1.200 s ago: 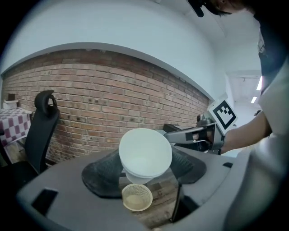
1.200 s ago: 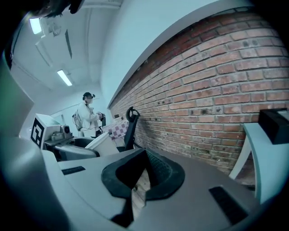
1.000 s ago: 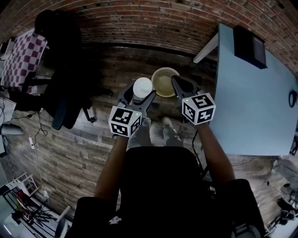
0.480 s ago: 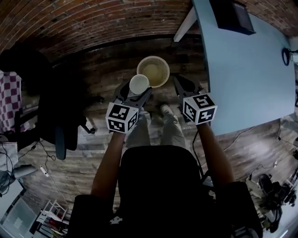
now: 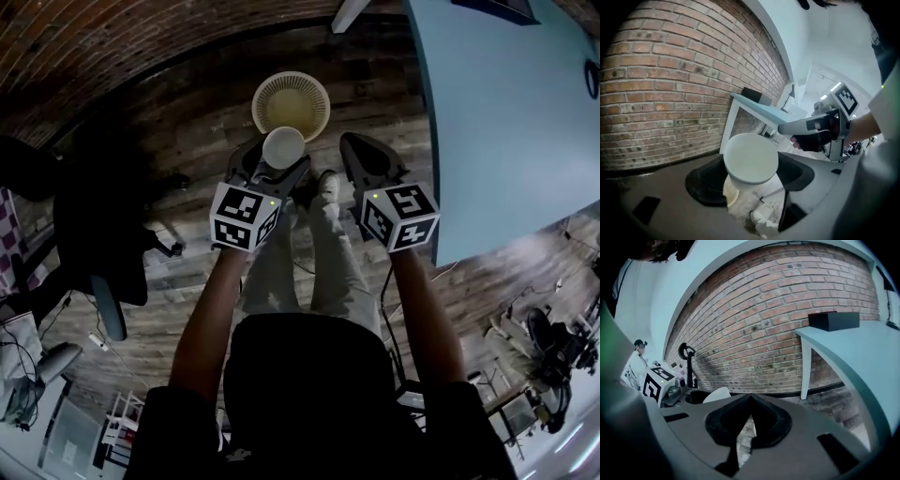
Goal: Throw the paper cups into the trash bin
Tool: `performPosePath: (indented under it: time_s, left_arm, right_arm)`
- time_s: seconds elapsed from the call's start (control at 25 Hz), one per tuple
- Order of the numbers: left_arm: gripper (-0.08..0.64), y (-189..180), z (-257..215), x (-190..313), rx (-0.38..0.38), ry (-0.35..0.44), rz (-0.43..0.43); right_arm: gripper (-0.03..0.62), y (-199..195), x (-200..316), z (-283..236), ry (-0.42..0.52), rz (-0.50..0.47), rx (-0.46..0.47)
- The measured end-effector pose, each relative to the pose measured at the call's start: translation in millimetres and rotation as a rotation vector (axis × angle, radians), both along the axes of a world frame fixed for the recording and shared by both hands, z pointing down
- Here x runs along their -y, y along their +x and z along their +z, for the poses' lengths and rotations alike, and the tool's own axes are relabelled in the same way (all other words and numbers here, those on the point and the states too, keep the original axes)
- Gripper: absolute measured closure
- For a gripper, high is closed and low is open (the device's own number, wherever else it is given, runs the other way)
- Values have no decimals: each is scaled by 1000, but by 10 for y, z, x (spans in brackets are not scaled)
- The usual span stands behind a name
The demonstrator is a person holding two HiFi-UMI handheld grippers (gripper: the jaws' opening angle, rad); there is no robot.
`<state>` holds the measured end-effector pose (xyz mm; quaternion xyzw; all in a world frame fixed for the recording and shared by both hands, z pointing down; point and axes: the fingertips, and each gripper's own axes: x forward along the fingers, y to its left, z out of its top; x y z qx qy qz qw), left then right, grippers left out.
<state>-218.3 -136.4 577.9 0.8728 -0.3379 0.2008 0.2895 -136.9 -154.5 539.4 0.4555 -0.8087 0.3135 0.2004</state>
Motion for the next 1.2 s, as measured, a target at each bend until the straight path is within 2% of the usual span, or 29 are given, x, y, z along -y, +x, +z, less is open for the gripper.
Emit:
performPosePath:
  time_s: [0.4, 0.8, 1.2]
  left_arm:
    - [232, 198, 1122, 13, 10, -88, 17]
    - [232, 335, 2324, 219, 9, -140, -23]
    - [232, 355, 3384, 388, 38, -163, -44]
  right_arm:
    - [597, 315, -168, 1102, -107, 88, 3]
    - [597, 257, -52, 2111, -136, 78, 7]
    - [597, 363, -98, 2789, -177, 60, -13]
